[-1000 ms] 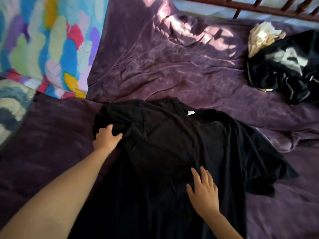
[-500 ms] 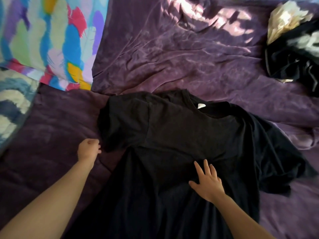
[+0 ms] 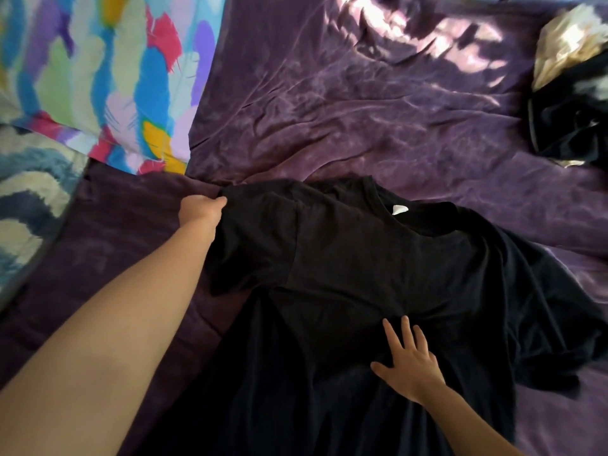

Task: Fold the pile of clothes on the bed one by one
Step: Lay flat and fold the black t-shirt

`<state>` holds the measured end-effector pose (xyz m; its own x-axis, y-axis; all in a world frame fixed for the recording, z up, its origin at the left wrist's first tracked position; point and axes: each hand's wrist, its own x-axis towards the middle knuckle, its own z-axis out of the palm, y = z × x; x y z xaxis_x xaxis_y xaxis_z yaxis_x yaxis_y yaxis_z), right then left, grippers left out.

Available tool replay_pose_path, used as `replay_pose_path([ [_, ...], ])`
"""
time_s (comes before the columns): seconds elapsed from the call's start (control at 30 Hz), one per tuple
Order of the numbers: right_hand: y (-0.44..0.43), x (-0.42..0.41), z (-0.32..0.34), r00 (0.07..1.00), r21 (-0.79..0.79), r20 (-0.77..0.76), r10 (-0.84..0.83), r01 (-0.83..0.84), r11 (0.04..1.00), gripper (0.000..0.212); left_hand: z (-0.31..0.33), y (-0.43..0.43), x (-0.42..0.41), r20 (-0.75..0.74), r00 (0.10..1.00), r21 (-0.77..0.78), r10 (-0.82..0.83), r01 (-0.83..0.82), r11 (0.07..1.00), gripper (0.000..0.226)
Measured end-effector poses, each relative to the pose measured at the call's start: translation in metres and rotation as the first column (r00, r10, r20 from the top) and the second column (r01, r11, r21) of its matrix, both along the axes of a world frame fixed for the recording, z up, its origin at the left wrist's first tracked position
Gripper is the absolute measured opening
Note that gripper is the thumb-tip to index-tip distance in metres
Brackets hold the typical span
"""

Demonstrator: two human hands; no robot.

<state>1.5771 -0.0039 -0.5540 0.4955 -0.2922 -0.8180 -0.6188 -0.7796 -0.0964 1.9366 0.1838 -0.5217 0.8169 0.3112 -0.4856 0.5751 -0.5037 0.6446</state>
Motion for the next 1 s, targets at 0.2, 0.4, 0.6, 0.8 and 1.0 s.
replay_pose_path([
  [0.2, 0.001, -0.002, -0.001, 1.000, -0.007, 0.006, 0.006, -0.006, 1.000, 0.088, 0.018, 0.012, 0.016, 0.009, 0.990, -0.259, 0.141, -0.134, 0.957, 0.025],
  [0.4, -0.001, 0.001, -0.001, 1.000, 0.015, -0.016, 0.014, -0.013, 1.000, 0.091, 0.026, 0.053, 0.029, 0.083, 0.996, -0.137, 0.032, -0.020, 0.990, 0.044],
  [0.6, 0.000, 0.002, -0.003, 0.999, 0.000, -0.026, 0.025, -0.025, 1.000, 0.092, -0.003, 0.048, -0.038, -0.068, 0.983, 0.039, -0.169, 0.172, 0.984, 0.043],
  [0.8, -0.001, 0.003, -0.003, 0.999, 0.000, -0.029, 0.028, -0.028, 1.000, 0.093, -0.012, 0.019, -0.076, -0.061, 0.991, -0.035, -0.120, 0.118, 0.992, 0.068],
  [1.0, -0.002, 0.002, -0.003, 0.999, 0.018, -0.025, 0.025, -0.025, 1.000, 0.092, -0.005, 0.038, -0.083, 0.071, 0.995, -0.063, -0.064, 0.069, 0.996, 0.029],
])
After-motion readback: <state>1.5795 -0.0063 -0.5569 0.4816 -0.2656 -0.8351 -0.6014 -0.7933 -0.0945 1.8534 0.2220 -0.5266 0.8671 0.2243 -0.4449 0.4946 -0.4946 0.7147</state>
